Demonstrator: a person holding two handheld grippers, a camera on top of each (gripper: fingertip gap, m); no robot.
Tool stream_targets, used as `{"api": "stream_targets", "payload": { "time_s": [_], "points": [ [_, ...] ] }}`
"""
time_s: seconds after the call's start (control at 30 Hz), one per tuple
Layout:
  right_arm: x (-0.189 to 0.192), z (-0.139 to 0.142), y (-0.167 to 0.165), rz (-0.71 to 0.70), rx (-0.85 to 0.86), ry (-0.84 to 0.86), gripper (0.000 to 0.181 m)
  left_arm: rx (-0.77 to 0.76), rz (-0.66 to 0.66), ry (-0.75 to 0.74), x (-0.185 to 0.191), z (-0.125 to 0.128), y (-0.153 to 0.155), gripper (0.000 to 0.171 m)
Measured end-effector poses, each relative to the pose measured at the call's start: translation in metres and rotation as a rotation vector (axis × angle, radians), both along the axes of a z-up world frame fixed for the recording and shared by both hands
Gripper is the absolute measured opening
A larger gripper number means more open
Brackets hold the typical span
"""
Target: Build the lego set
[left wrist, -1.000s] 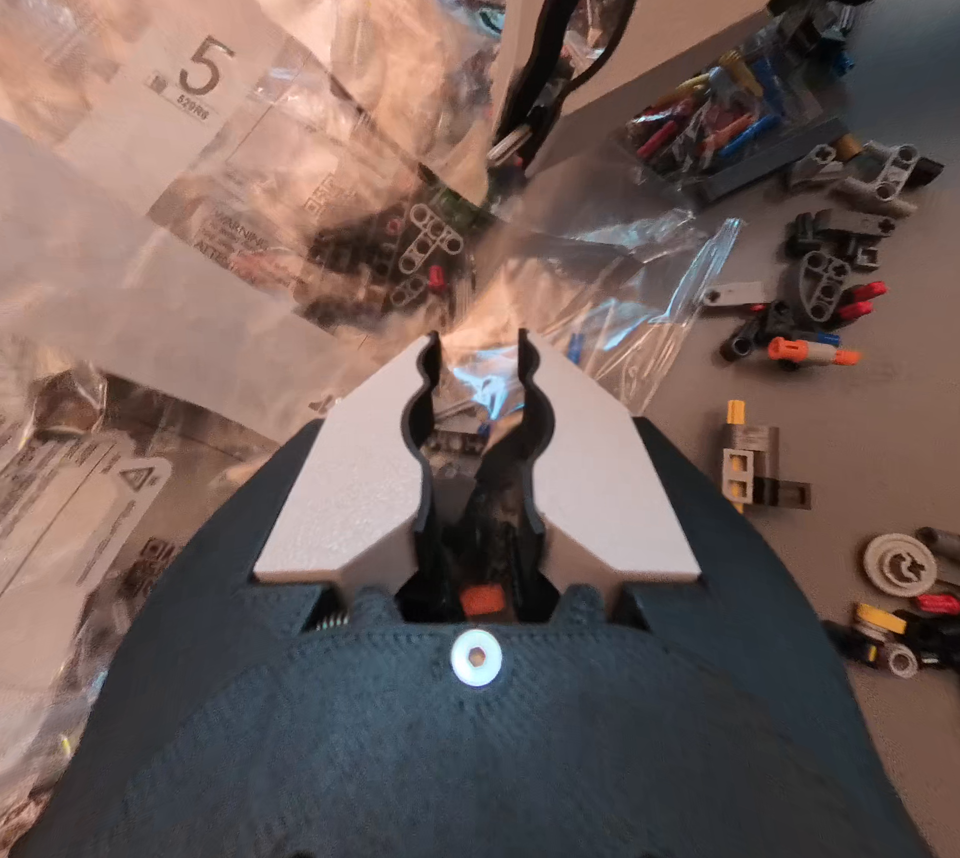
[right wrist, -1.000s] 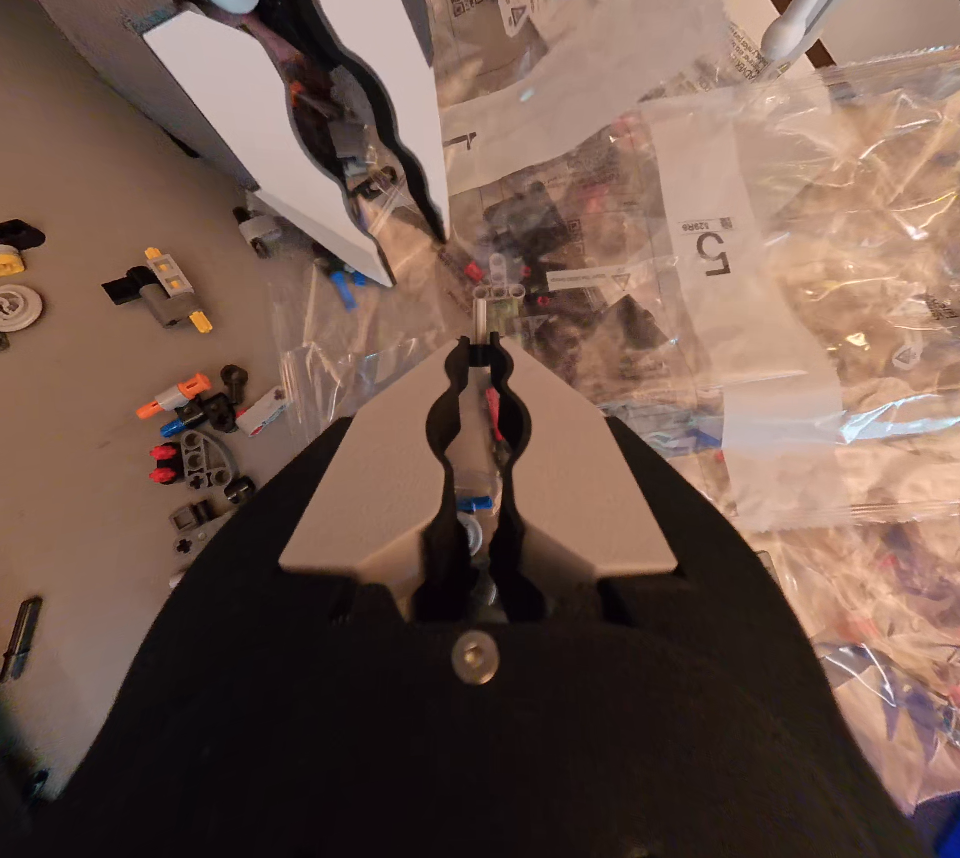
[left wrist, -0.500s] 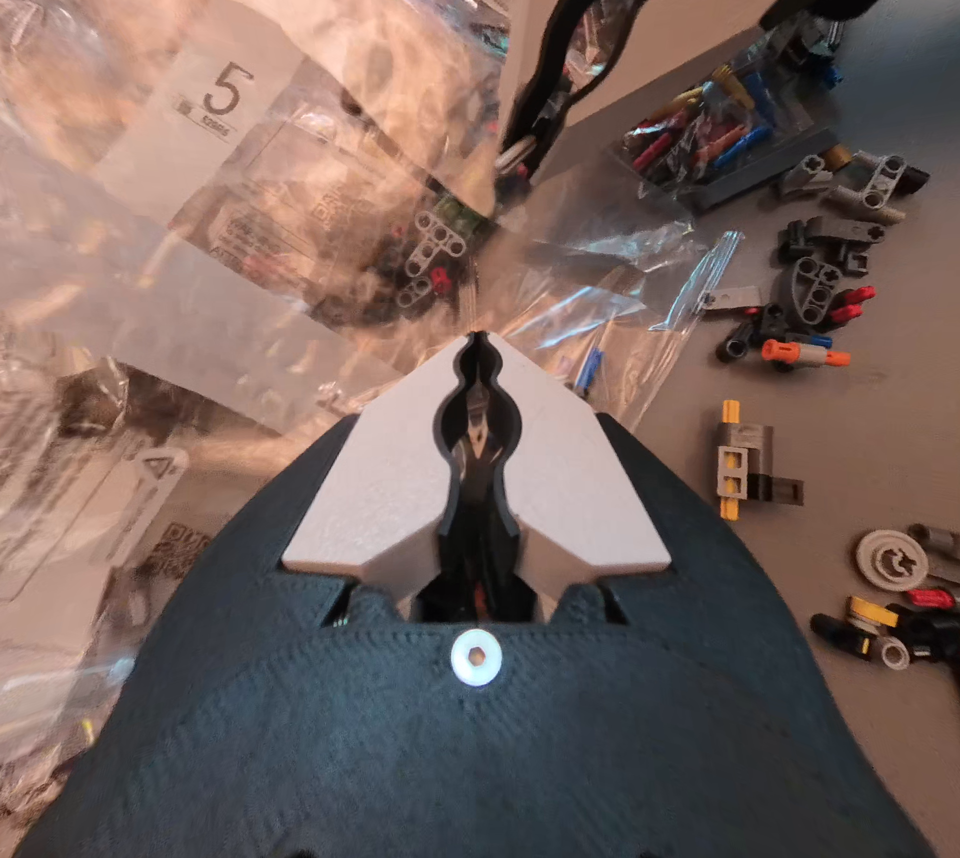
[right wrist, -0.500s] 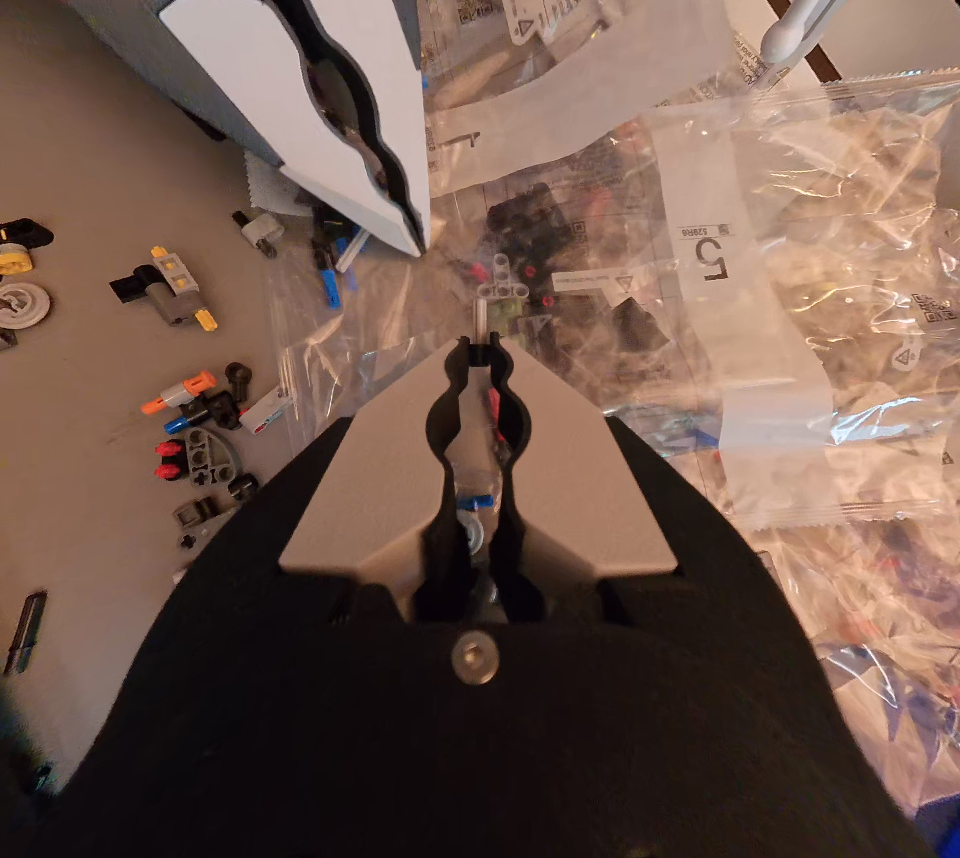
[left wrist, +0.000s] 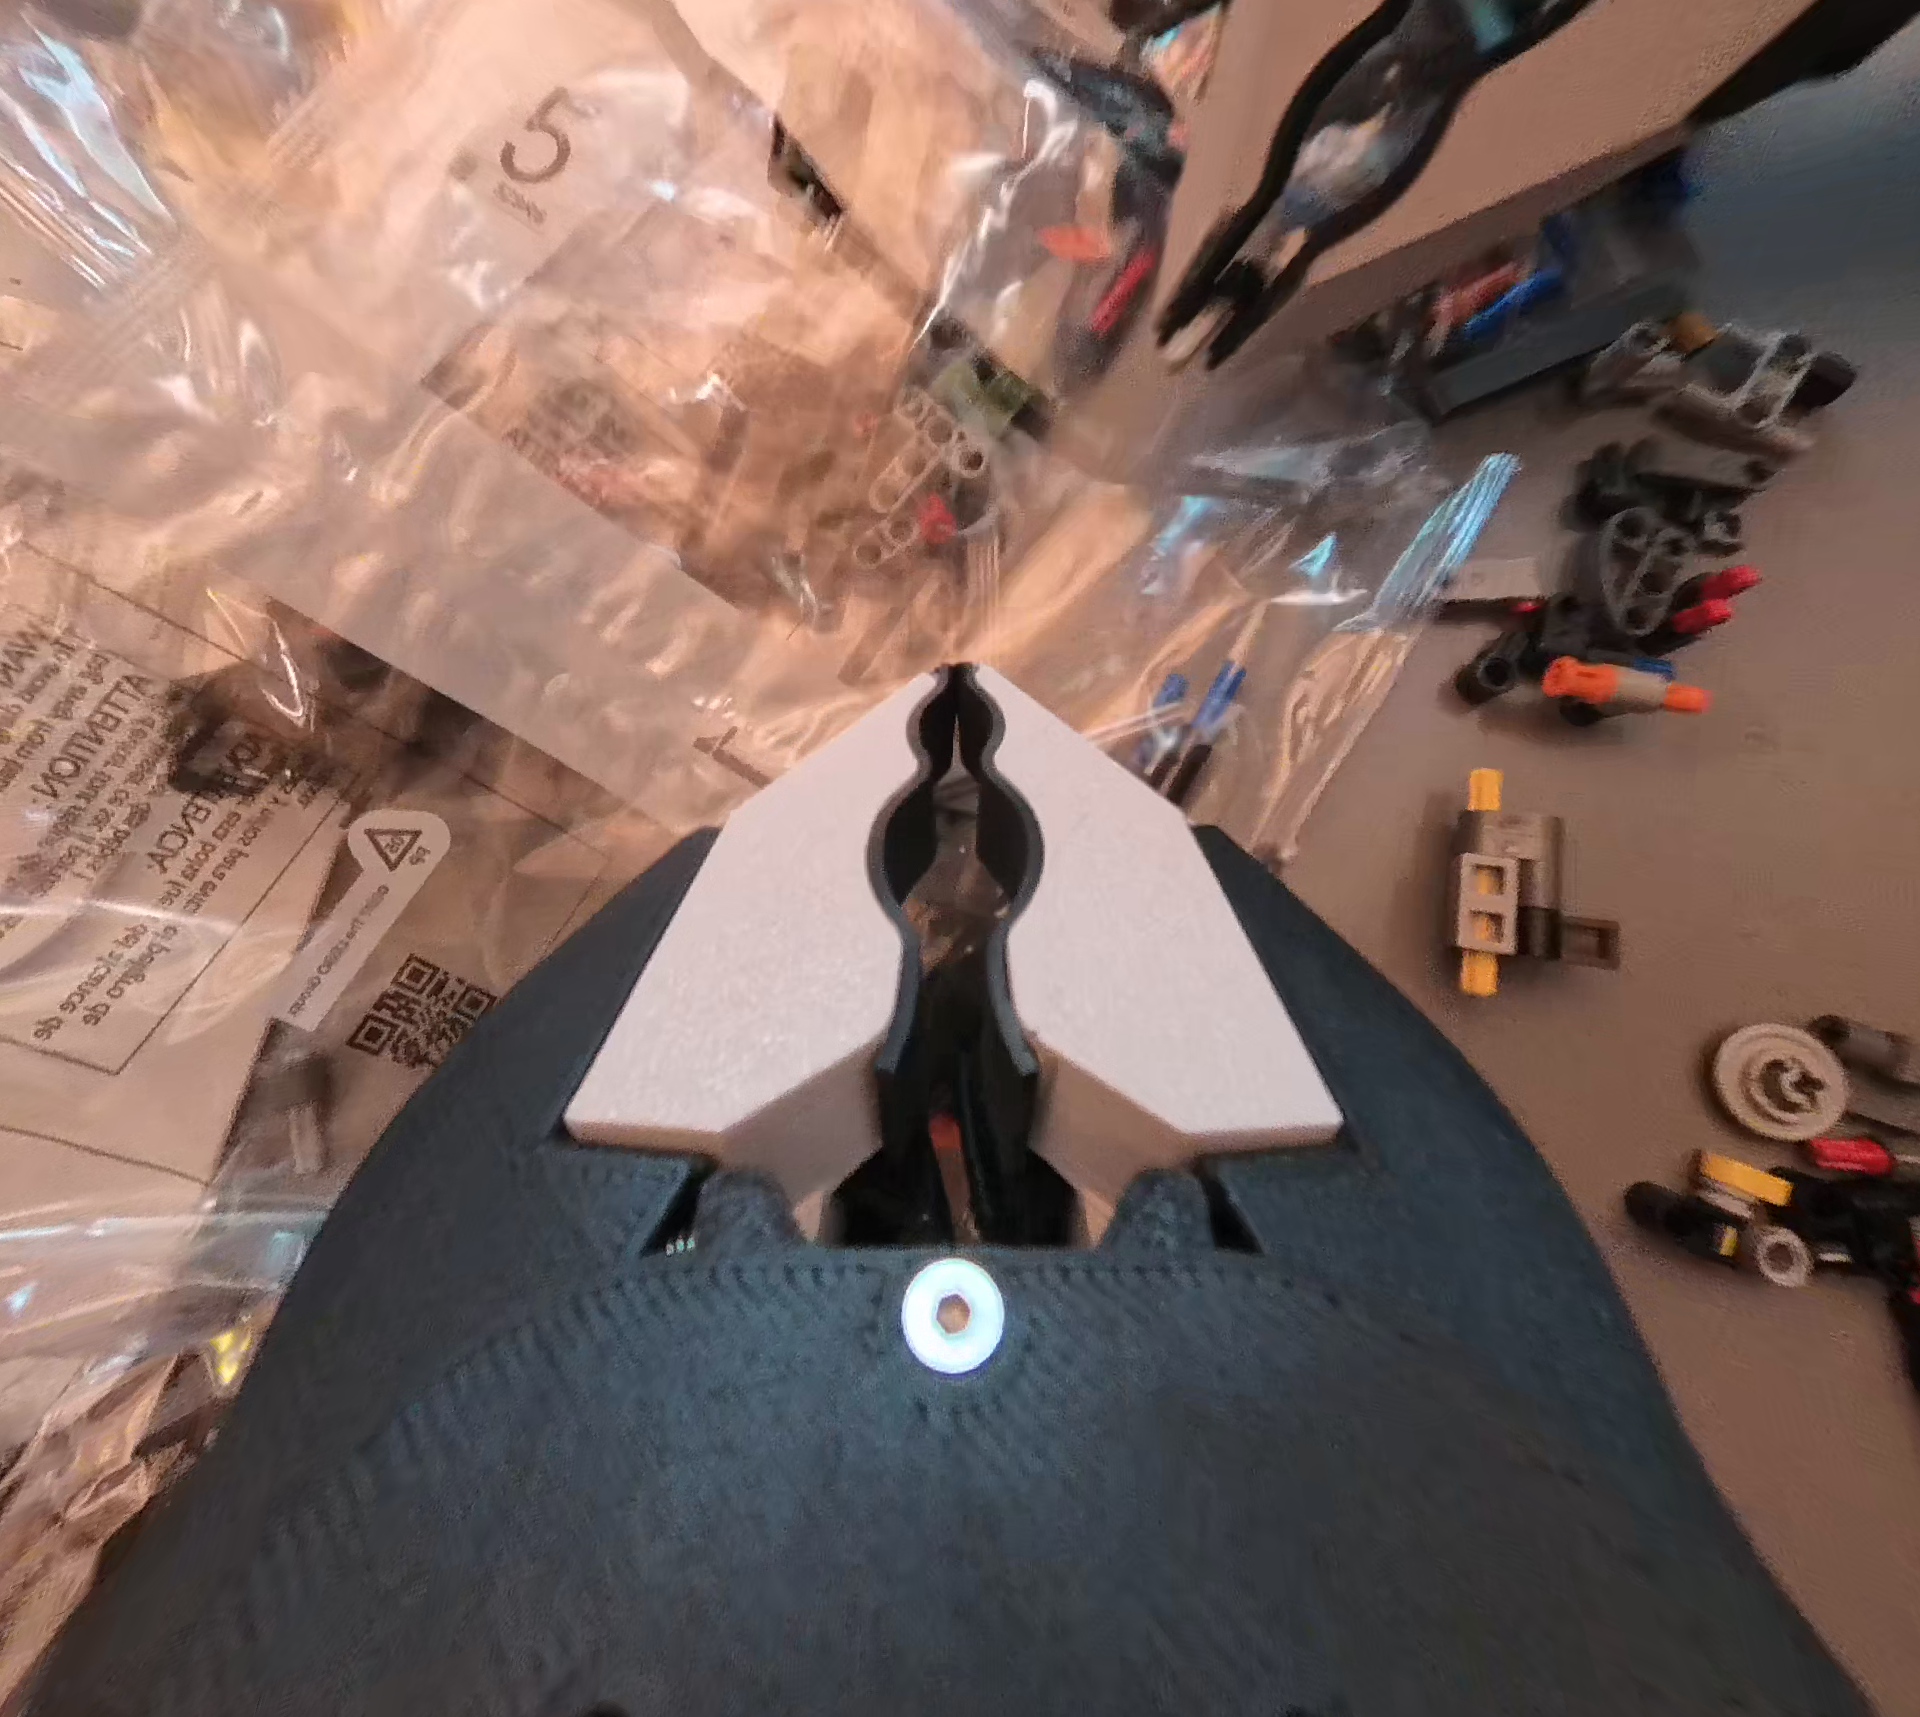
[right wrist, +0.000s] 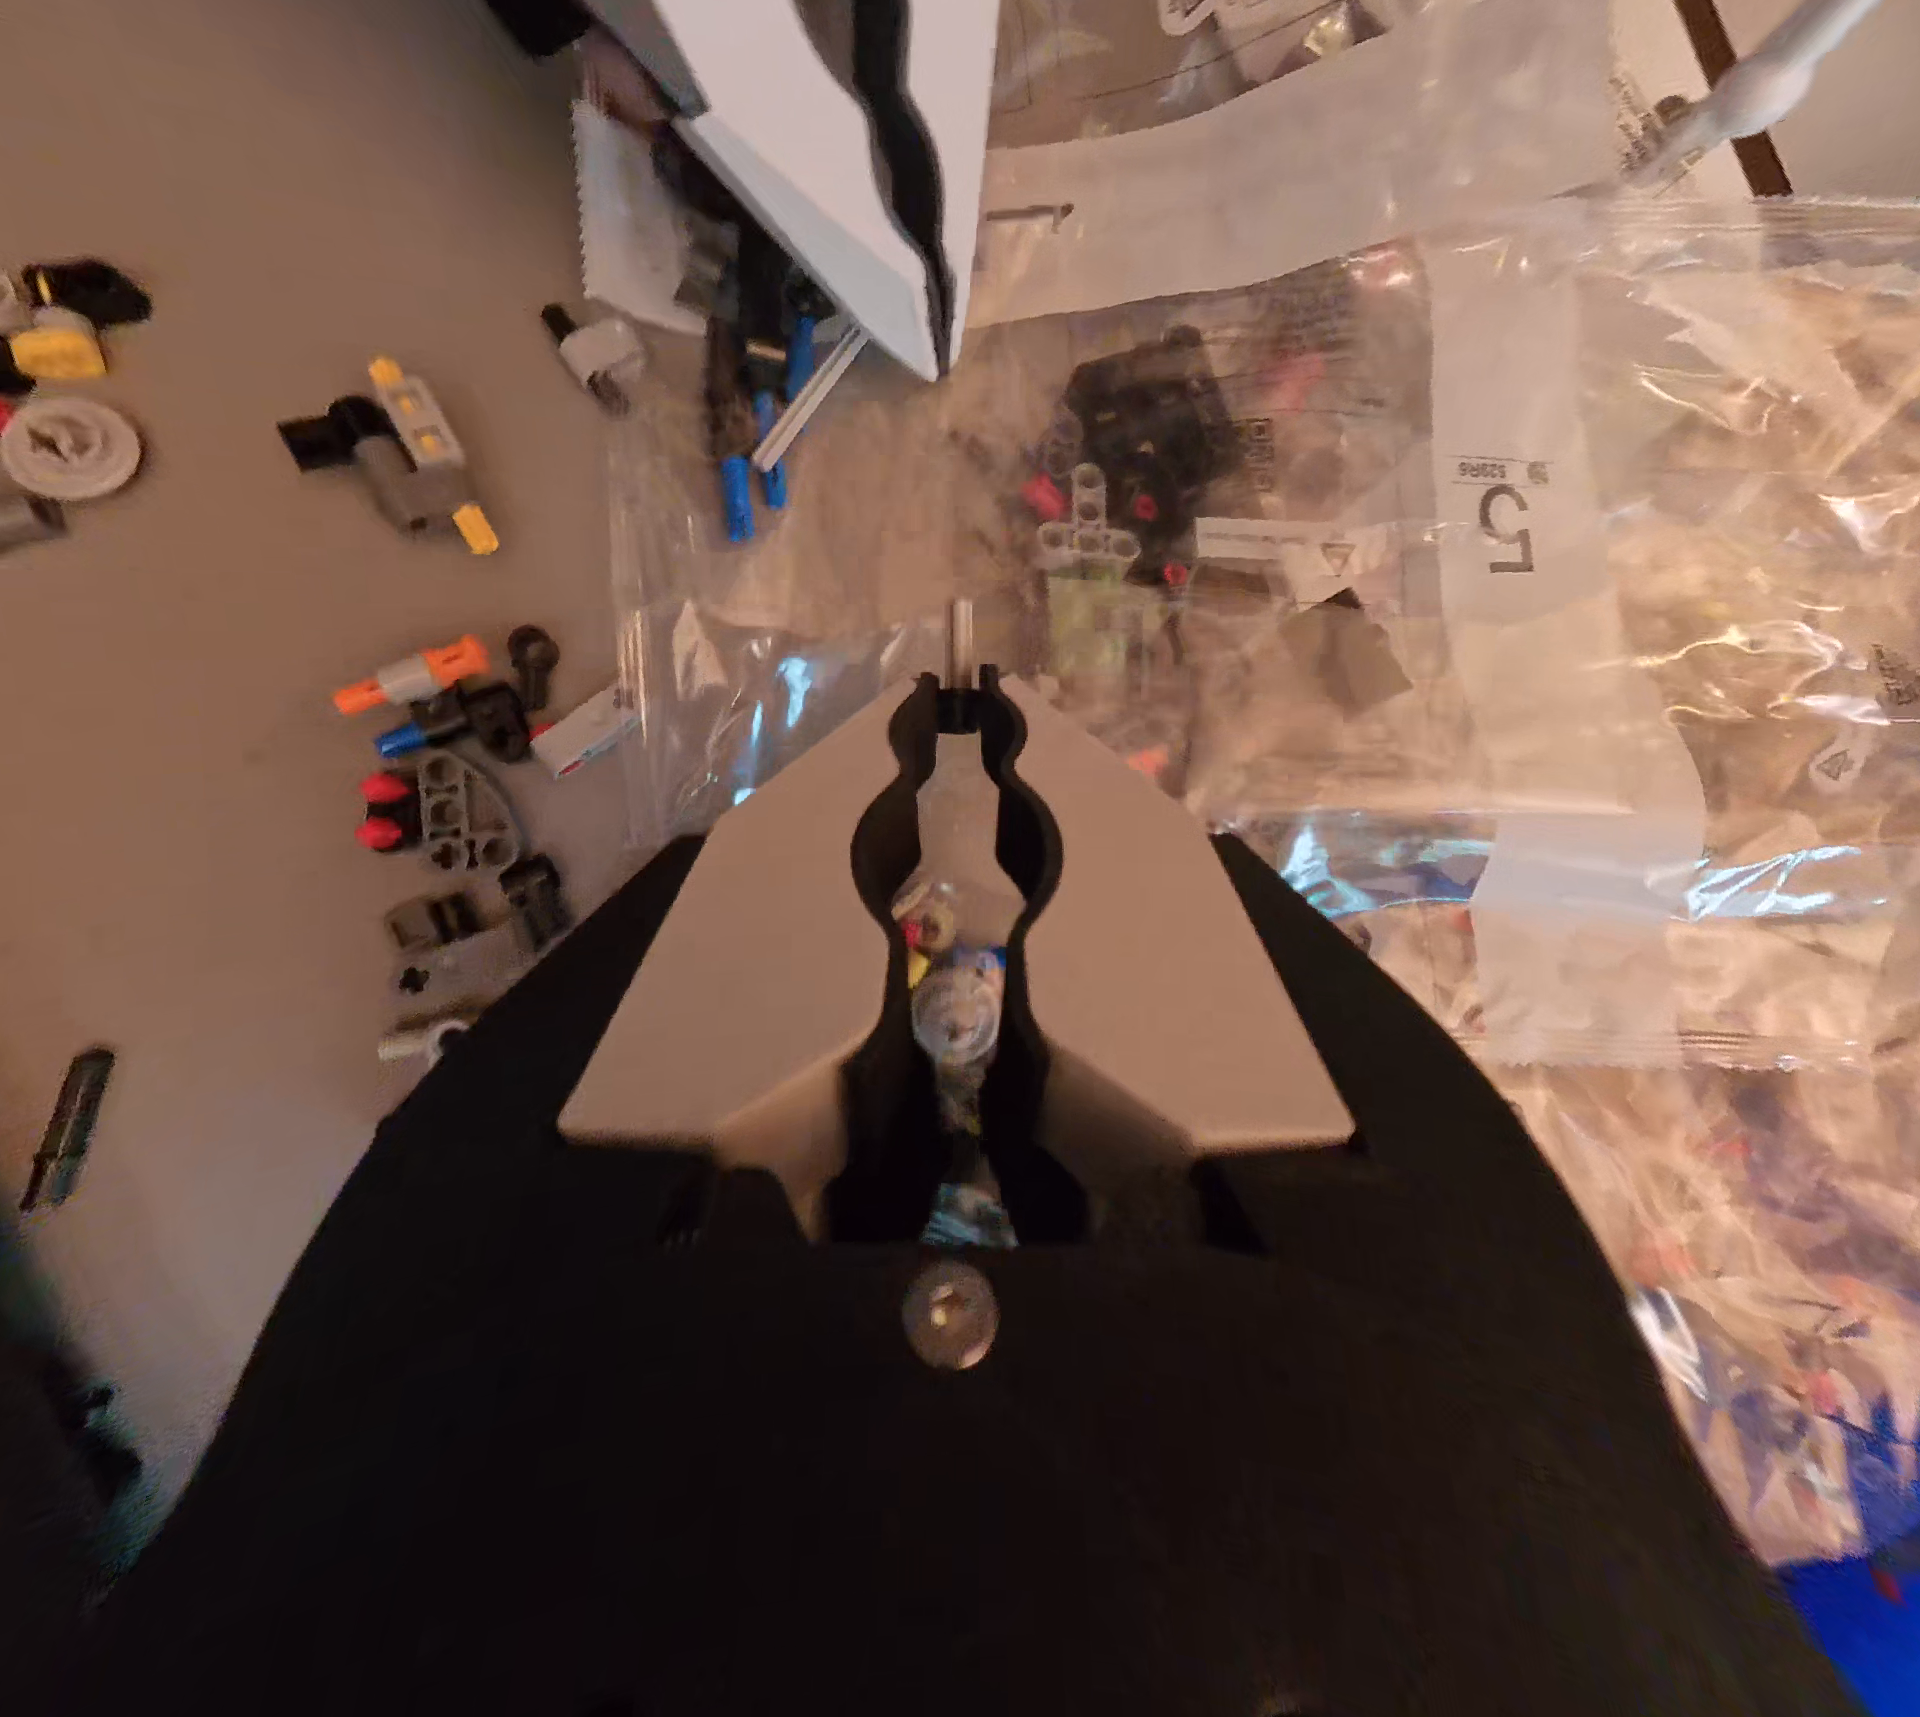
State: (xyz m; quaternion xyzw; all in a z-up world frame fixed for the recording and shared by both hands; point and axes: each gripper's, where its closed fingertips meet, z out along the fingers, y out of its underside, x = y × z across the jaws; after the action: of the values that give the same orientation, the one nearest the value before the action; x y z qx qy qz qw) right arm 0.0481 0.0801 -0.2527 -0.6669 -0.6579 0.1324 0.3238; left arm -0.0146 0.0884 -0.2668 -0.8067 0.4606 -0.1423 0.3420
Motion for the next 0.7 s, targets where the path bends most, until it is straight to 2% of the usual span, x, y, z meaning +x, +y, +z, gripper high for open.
{"api": "stream_targets", "payload": {
  "time_s": [0.23,0.33,0.4,0.53,0.7],
  "points": [
    [0.002,-0.021,-0.023,0.161,0.129,-0.205,0.004,-0.012,0.022,-0.035,0.0,-0.001,0.004,0.0],
    [0.001,-0.024,-0.023,0.169,0.133,-0.224,0.005,-0.011,0.029,-0.064,0.001,0.003,0.005,0.001],
    [0.003,-0.024,-0.023,0.167,0.14,-0.231,0.005,-0.028,0.019,-0.109,0.004,0.007,0.002,0.009],
    [0.006,-0.024,-0.019,0.158,0.194,-0.275,0.005,-0.028,0.03,-0.062,0.0,0.001,0.003,0.013],
    [0.002,-0.024,-0.016,0.166,0.275,-0.317,0.005,-0.039,0.024,-0.08,0.003,0.001,0.002,0.015]
  ]
}}
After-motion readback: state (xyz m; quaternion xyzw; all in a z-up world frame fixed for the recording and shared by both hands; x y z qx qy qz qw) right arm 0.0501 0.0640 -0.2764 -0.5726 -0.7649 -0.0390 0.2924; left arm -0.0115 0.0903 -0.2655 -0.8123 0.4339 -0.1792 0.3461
